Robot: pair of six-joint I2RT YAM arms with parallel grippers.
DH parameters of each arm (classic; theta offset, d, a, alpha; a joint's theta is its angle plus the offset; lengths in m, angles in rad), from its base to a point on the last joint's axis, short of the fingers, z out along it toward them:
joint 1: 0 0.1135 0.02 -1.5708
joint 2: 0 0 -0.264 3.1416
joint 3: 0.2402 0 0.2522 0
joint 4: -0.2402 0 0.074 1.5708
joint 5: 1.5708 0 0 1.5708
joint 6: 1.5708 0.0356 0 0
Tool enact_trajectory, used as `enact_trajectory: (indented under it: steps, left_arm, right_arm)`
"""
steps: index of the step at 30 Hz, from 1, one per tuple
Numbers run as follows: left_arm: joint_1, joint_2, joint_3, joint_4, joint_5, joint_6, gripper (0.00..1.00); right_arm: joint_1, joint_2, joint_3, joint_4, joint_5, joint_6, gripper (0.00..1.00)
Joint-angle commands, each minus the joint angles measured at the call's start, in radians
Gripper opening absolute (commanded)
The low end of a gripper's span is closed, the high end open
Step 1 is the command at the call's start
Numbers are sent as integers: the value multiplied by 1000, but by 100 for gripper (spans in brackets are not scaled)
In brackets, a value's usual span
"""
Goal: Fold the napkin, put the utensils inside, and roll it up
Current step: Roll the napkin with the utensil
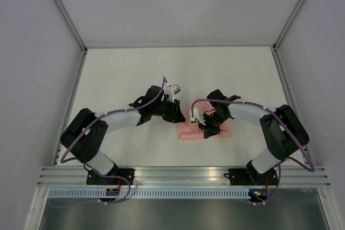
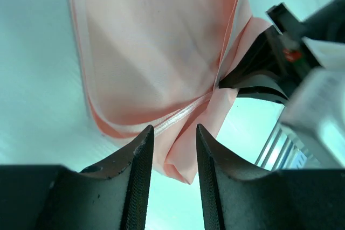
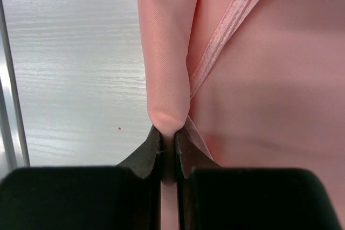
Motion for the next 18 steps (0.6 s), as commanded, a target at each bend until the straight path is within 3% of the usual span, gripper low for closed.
enact_trajectory:
  steps: [1,5,9,14,18]
  left_arm:
    - [-9,-153,-86,104,-201,44,42]
    - [-18,-329,-233,277,-322,56,42]
    - [-91,-411,-315,318,-454,163,46]
    - [-294,-406,-307,334,-668,346,48]
    - [-433,-324,-281,376,-742,505,48]
  right_arm:
    - [-41,114,70,-163,-43,-86,1]
    - [-75,269,180,-260,-76,-130,0]
    - [-95,395,306,-344,-100,-158,0]
    - [-104,513,392,-403,-107,-156,0]
    - [-109,549,423,-404,-98,-144,0]
